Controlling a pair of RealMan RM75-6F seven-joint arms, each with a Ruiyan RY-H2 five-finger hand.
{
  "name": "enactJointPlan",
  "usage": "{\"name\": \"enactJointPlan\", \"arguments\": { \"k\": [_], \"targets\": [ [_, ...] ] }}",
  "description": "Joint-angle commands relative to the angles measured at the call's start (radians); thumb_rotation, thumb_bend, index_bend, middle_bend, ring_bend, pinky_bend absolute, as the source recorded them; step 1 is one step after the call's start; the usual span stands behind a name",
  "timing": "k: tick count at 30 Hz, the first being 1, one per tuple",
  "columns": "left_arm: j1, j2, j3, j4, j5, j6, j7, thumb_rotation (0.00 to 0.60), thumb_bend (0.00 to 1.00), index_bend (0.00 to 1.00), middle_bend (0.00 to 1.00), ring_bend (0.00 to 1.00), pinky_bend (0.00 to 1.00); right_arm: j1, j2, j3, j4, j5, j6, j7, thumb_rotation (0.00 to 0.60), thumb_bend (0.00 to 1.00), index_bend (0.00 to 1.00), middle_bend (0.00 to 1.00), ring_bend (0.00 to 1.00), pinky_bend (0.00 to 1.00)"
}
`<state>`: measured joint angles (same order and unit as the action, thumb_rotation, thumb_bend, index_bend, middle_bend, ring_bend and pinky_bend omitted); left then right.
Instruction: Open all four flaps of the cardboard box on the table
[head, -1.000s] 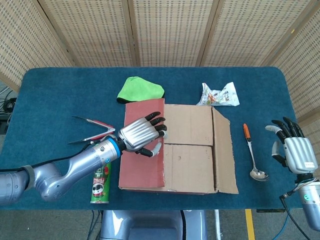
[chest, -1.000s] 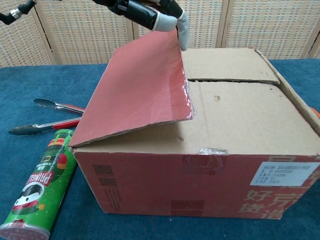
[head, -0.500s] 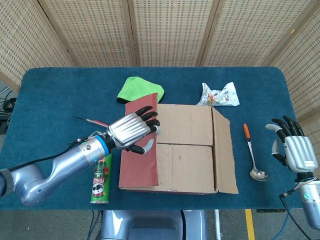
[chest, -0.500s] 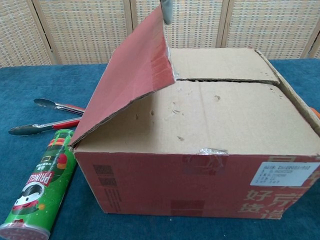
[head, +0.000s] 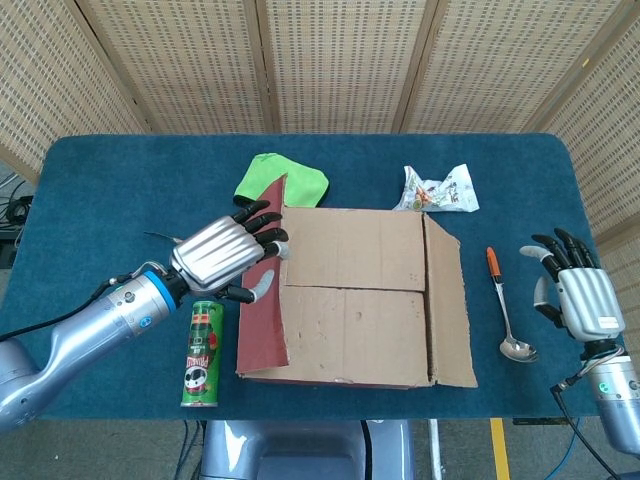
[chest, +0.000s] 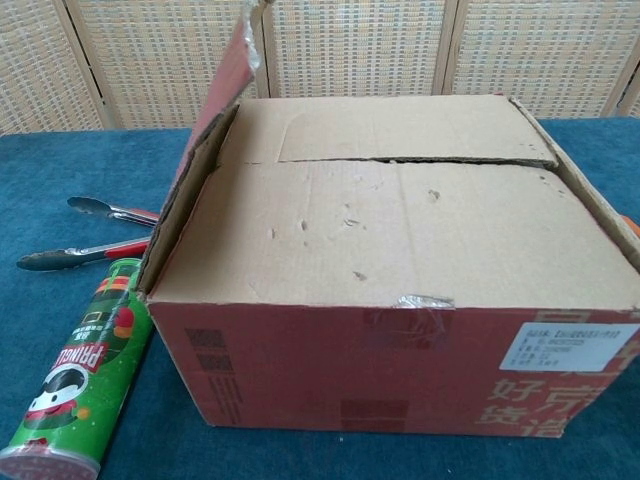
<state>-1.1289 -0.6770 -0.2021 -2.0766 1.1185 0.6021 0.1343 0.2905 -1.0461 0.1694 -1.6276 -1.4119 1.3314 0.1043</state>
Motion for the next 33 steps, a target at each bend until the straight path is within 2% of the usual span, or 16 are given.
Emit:
{"name": "enactJointPlan", "arguments": {
  "k": [1,11,24,33],
  "targets": [
    [0.027,0.029,-0.008,-0.012,0.03,0.009,-0.027,0.096,0.62,0.29,0.25,0.08,0.0,0.004,-0.003,0.0,-0.001,-0.002,-0.004,-0.004,0.6,0.83,0.25,0.17,0.0,0.09],
    [0.132,0.122,-0.005,-0.043,0.152,0.053,-0.1,0.097,0.62,0.29,0.25,0.08,0.0,0.017,-0.007,0.003,-0.011,-0.006,-0.016,-0.019,0.6,0.83,0.25,0.17,0.0,0.09],
    [0.283,0.25,0.009,-0.055,0.352,0.122,-0.254,0.094,0.62,0.29,0.25,0.08,0.0,0.03,-0.006,0.005,-0.025,-0.008,-0.029,-0.027,0.6,0.83,0.25,0.17,0.0,0.09],
    [0.31,0.258,0.012,-0.042,0.404,0.084,-0.27,0.094,0.6,0.28,0.25,0.08,0.0,0.029,-0.013,0.0,-0.022,-0.007,-0.031,-0.024,0.6,0.83,0.24,0.17,0.0,0.09]
  ]
}}
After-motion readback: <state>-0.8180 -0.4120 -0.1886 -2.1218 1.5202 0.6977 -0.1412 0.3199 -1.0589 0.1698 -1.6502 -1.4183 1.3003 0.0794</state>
